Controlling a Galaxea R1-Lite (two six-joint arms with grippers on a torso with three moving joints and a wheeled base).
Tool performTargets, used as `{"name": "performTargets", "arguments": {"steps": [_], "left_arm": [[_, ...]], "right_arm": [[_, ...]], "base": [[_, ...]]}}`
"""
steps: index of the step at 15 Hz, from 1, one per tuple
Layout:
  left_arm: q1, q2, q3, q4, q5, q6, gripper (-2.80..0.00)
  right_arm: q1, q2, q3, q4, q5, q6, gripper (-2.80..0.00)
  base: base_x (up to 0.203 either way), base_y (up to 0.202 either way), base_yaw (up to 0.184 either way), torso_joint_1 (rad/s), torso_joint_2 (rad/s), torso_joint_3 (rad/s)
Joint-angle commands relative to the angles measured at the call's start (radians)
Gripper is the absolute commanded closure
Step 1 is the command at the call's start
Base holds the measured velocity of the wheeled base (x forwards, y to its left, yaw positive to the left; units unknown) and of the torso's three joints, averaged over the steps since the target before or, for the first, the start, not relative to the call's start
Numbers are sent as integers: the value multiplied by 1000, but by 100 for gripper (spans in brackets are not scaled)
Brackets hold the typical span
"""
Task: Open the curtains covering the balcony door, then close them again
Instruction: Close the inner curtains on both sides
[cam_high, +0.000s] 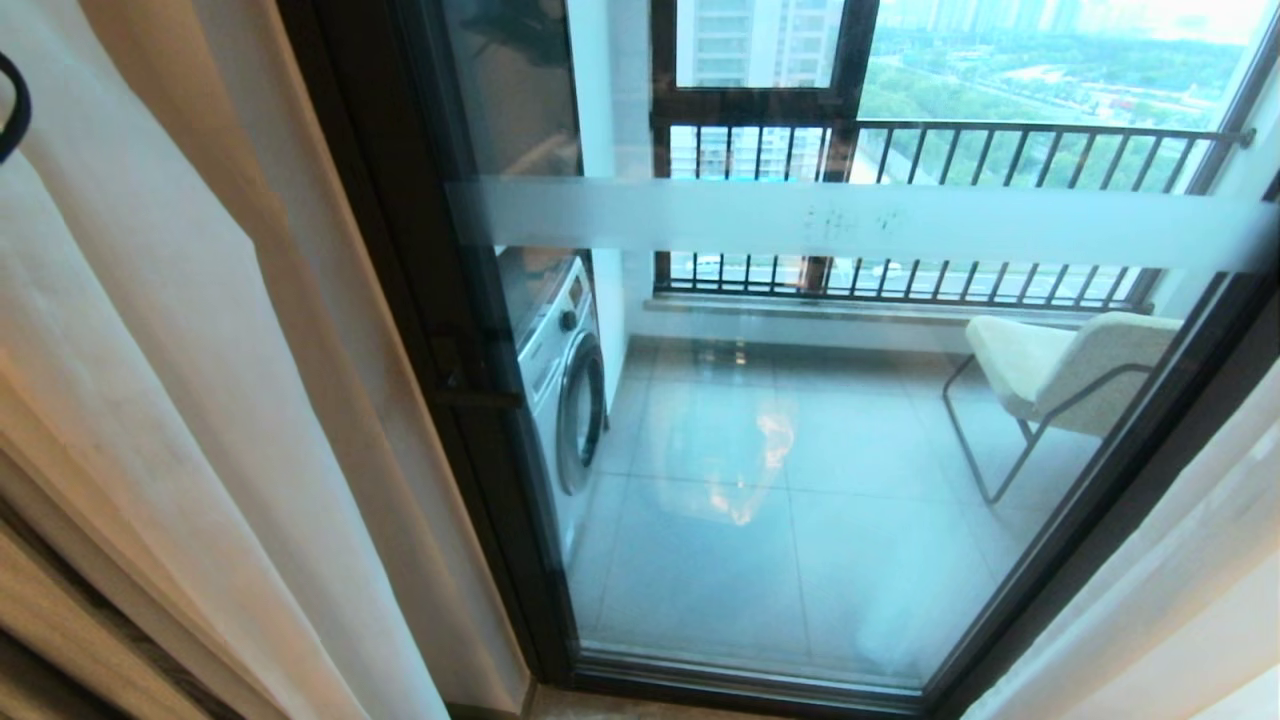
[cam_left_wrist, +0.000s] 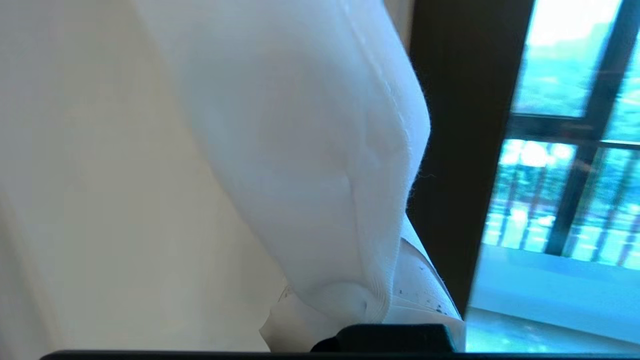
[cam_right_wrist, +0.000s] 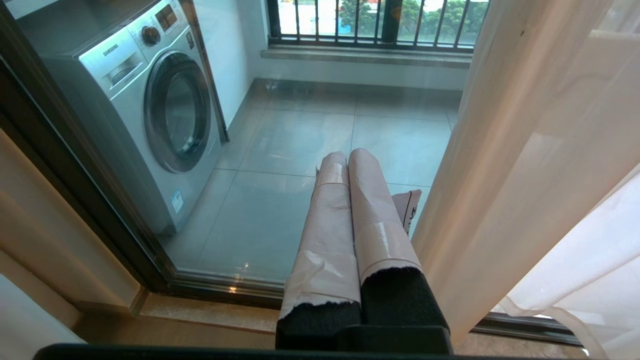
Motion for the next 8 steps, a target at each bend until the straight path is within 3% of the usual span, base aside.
{"name": "performTargets", "arguments": {"steps": [1,8], "left_arm": [[-14,23,-18,-10,-11,0,0],[-67,51,-35,-13,-13,1,0]], "right_arm": [[0,1,0,0,0,0,0],[0,1,0,0,0,0,0]], "base": [[0,0,0,0,0,0],[0,0,0,0,0,0]]}}
